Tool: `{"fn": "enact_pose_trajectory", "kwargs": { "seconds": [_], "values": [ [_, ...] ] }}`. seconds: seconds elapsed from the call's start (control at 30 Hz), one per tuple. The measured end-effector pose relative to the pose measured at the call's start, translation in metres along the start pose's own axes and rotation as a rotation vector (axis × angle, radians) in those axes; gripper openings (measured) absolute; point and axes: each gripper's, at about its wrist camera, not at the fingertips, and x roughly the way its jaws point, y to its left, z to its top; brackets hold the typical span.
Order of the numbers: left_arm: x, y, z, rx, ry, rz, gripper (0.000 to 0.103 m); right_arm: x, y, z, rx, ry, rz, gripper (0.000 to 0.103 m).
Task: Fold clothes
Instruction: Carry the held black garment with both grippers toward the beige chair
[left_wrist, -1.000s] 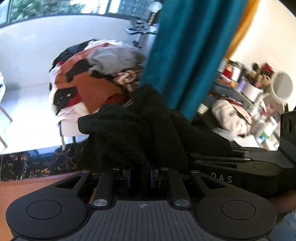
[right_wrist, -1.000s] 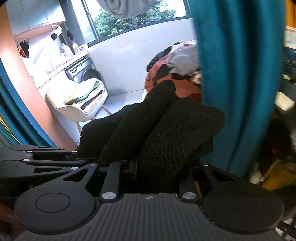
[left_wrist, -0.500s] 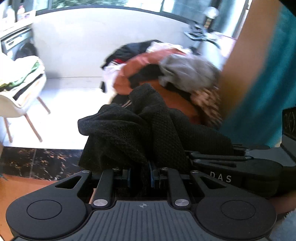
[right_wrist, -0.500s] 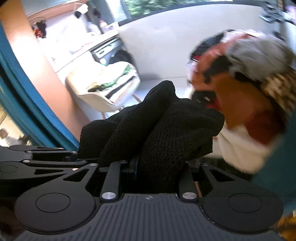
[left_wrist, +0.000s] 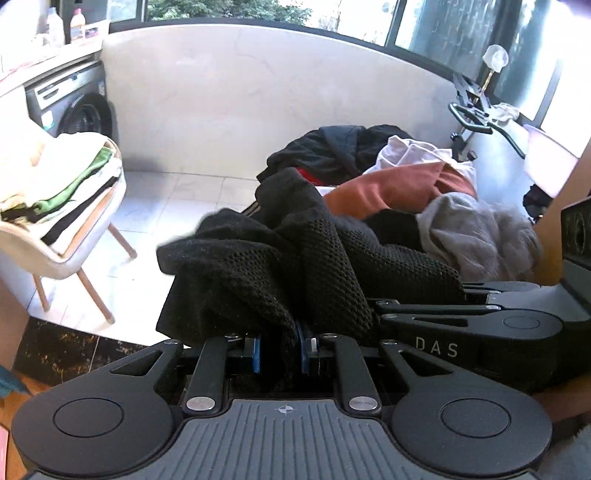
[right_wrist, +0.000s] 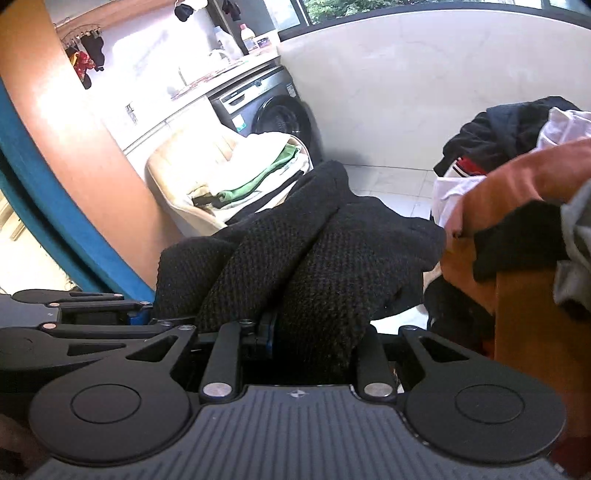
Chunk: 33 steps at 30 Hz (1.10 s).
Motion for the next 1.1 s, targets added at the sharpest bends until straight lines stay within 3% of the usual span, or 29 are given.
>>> {"fn": "enact_pose_trajectory", "kwargs": {
  "seconds": [0.23,0.47,0.57,0.77,1.1],
  "values": [
    [0.064,0.055,0.065,-0.004,-0.021,-0.056,0.015,0.066,-0.011,0.062,-0.011,0.018,-0.067,0.022],
    [0.112,0.166,0.162,-0.005,-0.058,-0.103,0.015,0.165,0.02,0.149,-0.071,-0.046,-0.143,0.022],
    [0.124,0.216,0.202,0.013,-0.104,-0.074,0.015,0.212,0.044,0.193,-0.086,-0.062,-0.134,0.022],
    [0.143,0.318,0.263,-0.109,-0.167,-0.002,0.015,0.312,0.098,0.273,-0.163,-0.089,-0.089,0.022],
    [0.176,0.443,0.319,-0.238,-0.167,0.14,0.015,0.442,0.147,0.357,-0.292,-0.009,0.064,0.022]
  ]
}}
